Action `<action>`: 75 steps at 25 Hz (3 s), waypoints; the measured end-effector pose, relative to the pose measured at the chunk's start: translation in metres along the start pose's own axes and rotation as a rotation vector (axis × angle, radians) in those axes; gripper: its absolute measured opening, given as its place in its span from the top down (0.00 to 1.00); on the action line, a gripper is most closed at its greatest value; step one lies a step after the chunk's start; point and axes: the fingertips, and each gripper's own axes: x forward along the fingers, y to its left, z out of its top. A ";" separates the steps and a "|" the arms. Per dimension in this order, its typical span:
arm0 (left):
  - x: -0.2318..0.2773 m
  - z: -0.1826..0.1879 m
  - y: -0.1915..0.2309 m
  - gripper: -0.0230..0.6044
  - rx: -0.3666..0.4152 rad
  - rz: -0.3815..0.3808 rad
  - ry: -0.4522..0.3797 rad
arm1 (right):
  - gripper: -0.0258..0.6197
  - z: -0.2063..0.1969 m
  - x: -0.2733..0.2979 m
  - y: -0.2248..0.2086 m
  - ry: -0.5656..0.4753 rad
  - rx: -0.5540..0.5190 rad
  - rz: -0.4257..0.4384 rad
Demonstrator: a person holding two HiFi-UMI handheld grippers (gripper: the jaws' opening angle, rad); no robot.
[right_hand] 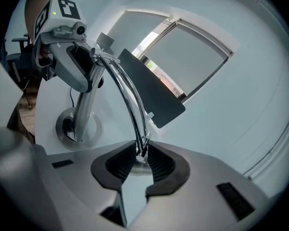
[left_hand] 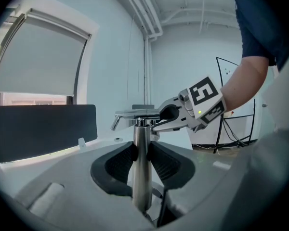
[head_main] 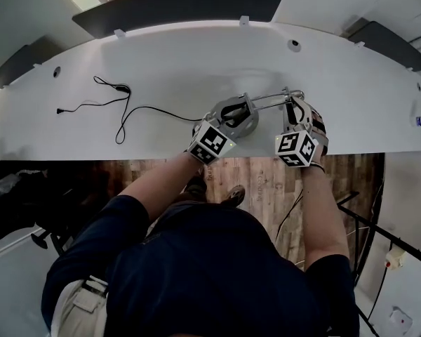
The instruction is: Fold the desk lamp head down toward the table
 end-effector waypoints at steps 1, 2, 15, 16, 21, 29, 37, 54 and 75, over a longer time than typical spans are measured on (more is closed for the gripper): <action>0.000 0.000 0.000 0.78 0.002 0.000 0.003 | 0.83 -0.001 0.002 0.004 -0.005 0.022 0.010; -0.001 -0.001 0.000 0.78 0.002 0.001 0.007 | 0.83 -0.002 0.004 0.008 -0.009 0.044 0.020; -0.001 -0.003 0.001 0.78 -0.011 0.006 0.005 | 0.86 -0.003 0.018 0.048 -0.013 0.320 0.092; -0.001 -0.003 0.001 0.78 -0.010 0.006 0.006 | 0.86 -0.003 0.018 0.049 -0.015 0.330 0.093; -0.001 -0.003 0.001 0.78 -0.009 0.005 0.011 | 0.86 -0.005 0.022 0.058 -0.007 0.363 0.111; -0.001 -0.003 0.000 0.78 0.022 0.012 0.054 | 0.85 -0.003 0.019 0.063 -0.003 0.328 0.117; -0.023 0.005 -0.004 0.78 0.018 0.042 0.061 | 0.85 0.014 -0.022 0.050 -0.074 0.312 0.089; -0.116 0.098 -0.093 0.87 -0.018 -0.041 -0.108 | 0.89 0.081 -0.178 0.059 -0.359 0.717 0.200; -0.139 0.131 -0.152 0.95 -0.079 -0.134 -0.204 | 0.94 0.096 -0.247 0.061 -0.508 0.788 0.192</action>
